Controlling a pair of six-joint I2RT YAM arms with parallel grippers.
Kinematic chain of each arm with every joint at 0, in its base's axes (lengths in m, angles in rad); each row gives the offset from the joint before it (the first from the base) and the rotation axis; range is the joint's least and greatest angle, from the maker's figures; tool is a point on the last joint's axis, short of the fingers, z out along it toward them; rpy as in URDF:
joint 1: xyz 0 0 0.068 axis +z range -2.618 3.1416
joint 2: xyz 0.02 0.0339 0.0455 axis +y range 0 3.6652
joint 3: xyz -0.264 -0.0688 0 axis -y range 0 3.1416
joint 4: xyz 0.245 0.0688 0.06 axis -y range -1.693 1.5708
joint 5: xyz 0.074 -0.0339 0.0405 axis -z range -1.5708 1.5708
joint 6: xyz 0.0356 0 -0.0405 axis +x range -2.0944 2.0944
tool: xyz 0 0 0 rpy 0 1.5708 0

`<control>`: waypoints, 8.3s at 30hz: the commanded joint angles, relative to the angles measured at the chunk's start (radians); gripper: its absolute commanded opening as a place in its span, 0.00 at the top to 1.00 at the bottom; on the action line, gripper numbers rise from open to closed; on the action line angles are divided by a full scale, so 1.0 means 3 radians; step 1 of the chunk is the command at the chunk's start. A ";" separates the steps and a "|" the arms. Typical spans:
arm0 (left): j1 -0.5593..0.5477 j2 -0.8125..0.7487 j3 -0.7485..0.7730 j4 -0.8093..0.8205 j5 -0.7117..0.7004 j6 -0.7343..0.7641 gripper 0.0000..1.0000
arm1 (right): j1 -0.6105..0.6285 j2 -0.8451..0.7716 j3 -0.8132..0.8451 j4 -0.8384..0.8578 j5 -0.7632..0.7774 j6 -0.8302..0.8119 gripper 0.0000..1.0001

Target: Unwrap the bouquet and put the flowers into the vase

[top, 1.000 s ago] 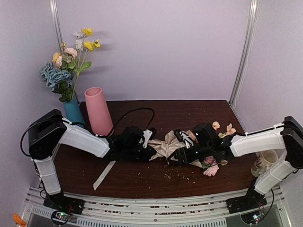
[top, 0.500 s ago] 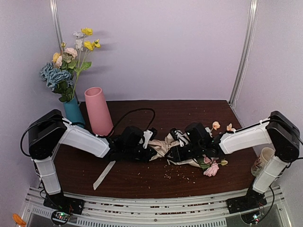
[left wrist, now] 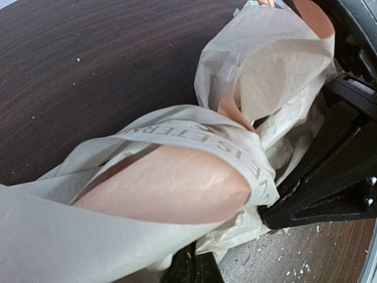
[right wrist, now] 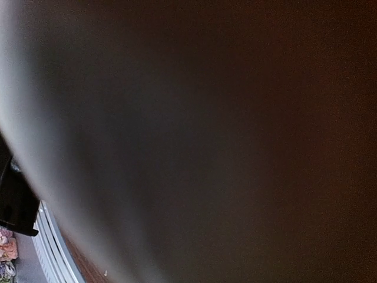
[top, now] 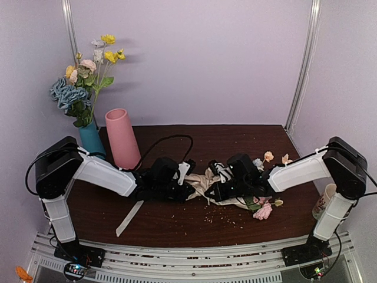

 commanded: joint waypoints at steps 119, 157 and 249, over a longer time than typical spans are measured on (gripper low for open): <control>0.0005 0.0076 0.0235 0.0267 -0.0079 -0.0180 1.00 | 0.0140 -0.0166 0.0435 -0.0578 0.0957 0.0168 0.65; 0.0044 0.0076 0.0301 0.0083 -0.0421 -0.0215 1.00 | 0.0127 -0.2504 0.0432 -0.0811 -0.0074 -0.0829 1.00; 0.0039 -0.0621 0.0345 -0.0508 -0.0597 0.0111 0.21 | -0.0695 -0.0266 0.0408 -0.1570 0.1126 -0.0324 0.32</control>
